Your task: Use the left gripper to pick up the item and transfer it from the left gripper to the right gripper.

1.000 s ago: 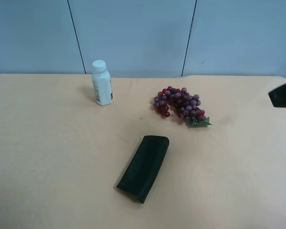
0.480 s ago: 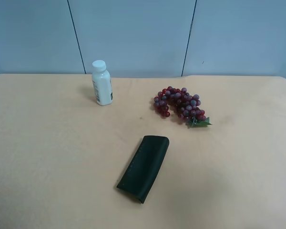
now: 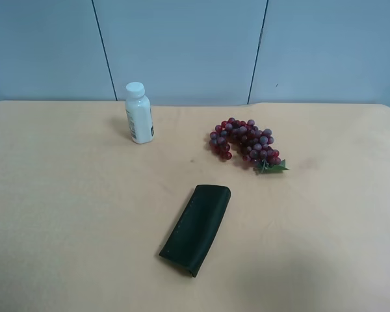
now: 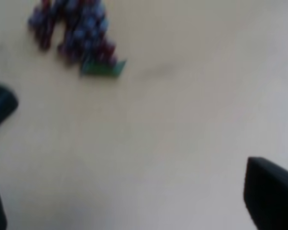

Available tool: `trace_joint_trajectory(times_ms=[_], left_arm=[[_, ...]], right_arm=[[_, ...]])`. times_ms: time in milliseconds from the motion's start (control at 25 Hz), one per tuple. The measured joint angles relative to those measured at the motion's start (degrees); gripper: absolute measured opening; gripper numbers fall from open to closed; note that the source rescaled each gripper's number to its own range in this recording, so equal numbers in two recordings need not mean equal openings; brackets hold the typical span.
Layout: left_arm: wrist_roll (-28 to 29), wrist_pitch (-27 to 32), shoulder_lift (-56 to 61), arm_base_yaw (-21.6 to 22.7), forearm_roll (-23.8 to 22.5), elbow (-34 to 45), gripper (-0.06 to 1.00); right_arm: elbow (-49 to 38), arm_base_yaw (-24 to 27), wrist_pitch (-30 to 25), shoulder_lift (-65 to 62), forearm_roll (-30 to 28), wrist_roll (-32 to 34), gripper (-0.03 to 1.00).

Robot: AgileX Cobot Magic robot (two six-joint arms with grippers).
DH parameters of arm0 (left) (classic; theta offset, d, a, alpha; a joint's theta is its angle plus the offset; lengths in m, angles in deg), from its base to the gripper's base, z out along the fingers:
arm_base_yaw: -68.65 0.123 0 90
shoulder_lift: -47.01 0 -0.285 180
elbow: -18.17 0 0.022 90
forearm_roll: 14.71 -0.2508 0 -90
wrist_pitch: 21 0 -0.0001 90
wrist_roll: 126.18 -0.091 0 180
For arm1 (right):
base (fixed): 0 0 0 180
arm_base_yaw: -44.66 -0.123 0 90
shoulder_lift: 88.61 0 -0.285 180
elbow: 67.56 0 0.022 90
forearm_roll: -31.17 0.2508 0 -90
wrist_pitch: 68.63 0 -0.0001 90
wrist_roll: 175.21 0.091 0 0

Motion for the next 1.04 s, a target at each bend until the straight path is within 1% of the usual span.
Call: trace_joint_trajectory(times_ms=[120,1040], left_arm=[[0.0,0.0,0.0,0.0,0.0,0.0,1.0],[0.0,0.0,0.0,0.0,0.0,0.0,1.0]], right_arm=[[-0.9,0.7,1.5,-0.1,-0.1,0.5,1.0],[-0.9,0.7,1.7,-0.1,-0.1,1.1,1.0]])
